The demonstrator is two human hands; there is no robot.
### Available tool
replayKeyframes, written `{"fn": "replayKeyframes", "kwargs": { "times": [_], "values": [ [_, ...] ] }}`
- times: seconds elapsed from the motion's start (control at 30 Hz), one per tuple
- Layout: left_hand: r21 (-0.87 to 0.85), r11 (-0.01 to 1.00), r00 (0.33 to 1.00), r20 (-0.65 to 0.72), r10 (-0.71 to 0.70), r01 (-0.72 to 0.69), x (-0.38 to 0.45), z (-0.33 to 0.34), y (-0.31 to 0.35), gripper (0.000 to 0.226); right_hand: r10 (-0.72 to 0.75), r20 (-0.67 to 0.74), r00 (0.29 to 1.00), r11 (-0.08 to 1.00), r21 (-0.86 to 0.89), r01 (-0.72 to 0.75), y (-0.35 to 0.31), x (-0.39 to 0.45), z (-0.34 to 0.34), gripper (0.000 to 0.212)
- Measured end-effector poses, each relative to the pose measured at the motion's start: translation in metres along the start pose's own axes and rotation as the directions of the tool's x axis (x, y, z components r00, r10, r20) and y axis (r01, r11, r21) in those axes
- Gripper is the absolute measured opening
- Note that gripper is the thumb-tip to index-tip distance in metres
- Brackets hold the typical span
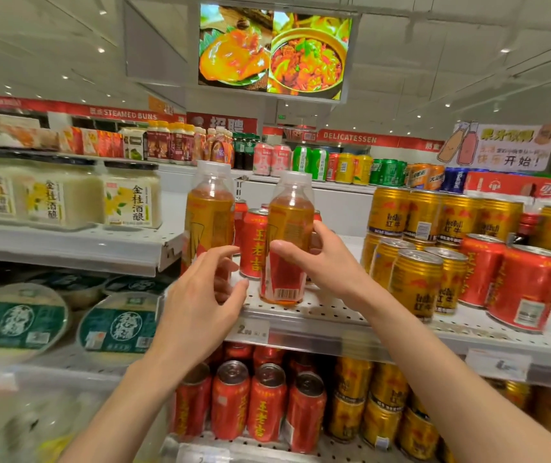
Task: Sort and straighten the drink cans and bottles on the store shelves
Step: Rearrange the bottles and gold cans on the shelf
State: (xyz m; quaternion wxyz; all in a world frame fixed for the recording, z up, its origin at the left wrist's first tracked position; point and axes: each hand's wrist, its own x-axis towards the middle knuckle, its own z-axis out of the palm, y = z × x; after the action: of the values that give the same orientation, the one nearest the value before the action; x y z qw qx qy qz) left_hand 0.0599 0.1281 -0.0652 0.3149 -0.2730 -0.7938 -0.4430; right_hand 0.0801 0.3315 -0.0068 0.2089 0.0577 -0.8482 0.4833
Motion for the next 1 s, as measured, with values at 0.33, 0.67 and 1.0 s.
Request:
{"fn": "replayKeyframes", "kwargs": {
  "times": [0.33, 0.67, 1.0],
  "values": [
    [-0.204, 0.979, 0.996, 0.092, -0.013, 0.032, -0.01, 0.001, 0.002, 0.037, 0.029, -0.179, 0.984, 0.994, 0.107, -0.009, -0.007, -0.038, -0.013, 0.049],
    [-0.458, 0.885, 0.983, 0.182, 0.0, 0.085, -0.046, 0.013, 0.002, 0.032, 0.145, -0.374, 0.916, 0.989, 0.085, -0.122, 0.015, -0.125, -0.024, 0.052],
    [-0.517, 0.761, 0.895, 0.405, -0.188, 0.393, -0.111, 0.069, 0.015, 0.033, 0.329, -0.459, 0.825, 0.944, 0.179, -0.277, 0.079, -0.221, -0.032, 0.042]
  ]
}}
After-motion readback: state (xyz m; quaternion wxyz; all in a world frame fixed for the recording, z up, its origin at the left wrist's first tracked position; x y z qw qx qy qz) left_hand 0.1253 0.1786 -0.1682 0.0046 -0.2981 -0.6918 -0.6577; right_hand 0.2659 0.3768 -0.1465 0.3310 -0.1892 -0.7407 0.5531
